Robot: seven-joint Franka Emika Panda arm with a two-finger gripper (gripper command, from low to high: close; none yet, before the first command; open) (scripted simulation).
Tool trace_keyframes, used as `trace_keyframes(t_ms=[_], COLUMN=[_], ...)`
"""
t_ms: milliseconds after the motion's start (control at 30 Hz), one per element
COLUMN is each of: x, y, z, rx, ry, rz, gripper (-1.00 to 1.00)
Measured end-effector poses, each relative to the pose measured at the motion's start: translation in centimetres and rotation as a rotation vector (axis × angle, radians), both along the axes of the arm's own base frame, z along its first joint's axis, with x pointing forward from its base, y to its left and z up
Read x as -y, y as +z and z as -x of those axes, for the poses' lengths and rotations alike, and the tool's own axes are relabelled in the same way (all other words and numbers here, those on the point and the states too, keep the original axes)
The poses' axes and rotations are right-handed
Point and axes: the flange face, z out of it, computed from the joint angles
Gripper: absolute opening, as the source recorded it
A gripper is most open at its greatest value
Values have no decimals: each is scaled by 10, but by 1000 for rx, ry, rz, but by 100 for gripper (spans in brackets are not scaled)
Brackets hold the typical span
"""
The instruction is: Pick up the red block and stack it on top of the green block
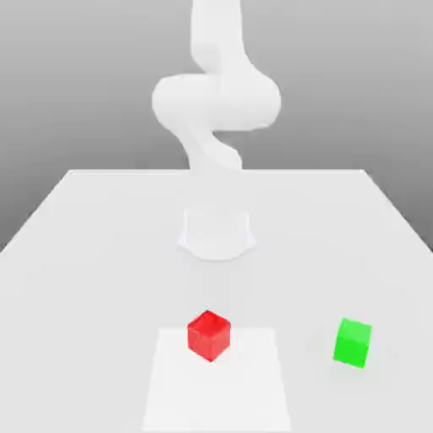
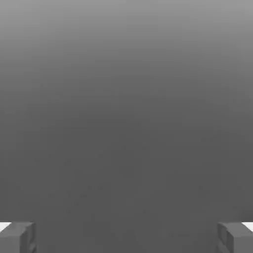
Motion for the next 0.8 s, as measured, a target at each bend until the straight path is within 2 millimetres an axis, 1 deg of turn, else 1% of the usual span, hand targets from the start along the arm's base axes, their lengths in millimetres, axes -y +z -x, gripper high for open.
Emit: trace_keyframes(t_ms=[67, 133, 233, 300, 367, 433, 500, 567, 600, 633, 800], x=[-2, -1, 2, 6, 9, 13, 15, 16, 17, 18, 17], y=[-49, -99, -174, -224, -275, -325, -376, -428, -446, -458, -499], z=[-22, -37, -49, -49, -44, -31, -12, 12, 19, 22, 25], rx=[-75, -146, -253, -325, -399, -476, -559, -643, -666, -676, -688], ry=[-53, -107, -192, -252, -316, -384, -460, -537, -561, -576, -586], rz=[-21, -43, -79, -104, -131, -161, -194, -227, -236, -242, -246], gripper=[0, 0, 0, 0, 0, 0, 0, 0, 0, 0, 0])
